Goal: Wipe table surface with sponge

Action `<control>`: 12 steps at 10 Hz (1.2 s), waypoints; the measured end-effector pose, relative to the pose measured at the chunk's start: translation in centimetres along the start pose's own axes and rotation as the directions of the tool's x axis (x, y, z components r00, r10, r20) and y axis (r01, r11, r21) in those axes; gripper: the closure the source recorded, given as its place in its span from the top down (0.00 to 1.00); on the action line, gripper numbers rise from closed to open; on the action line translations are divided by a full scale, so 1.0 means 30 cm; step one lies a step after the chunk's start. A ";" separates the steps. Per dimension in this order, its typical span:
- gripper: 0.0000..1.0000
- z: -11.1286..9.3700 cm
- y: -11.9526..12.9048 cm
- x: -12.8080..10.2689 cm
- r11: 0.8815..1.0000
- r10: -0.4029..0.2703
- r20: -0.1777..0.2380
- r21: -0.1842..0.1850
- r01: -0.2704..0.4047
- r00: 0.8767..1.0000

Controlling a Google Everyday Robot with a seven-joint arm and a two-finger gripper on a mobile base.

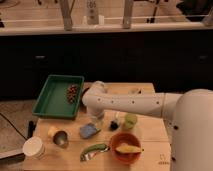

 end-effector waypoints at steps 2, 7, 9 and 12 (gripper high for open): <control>0.00 -0.007 0.000 0.086 0.999 0.045 -0.020 -0.001 -0.045 0.999; 0.00 -0.007 -0.146 0.125 0.999 0.047 -0.055 0.018 -0.046 0.997; 0.00 0.010 -0.207 0.052 1.000 -0.011 -0.046 0.011 0.011 0.999; 0.00 0.027 -0.240 -0.072 0.992 -0.125 -0.018 -0.008 0.124 0.992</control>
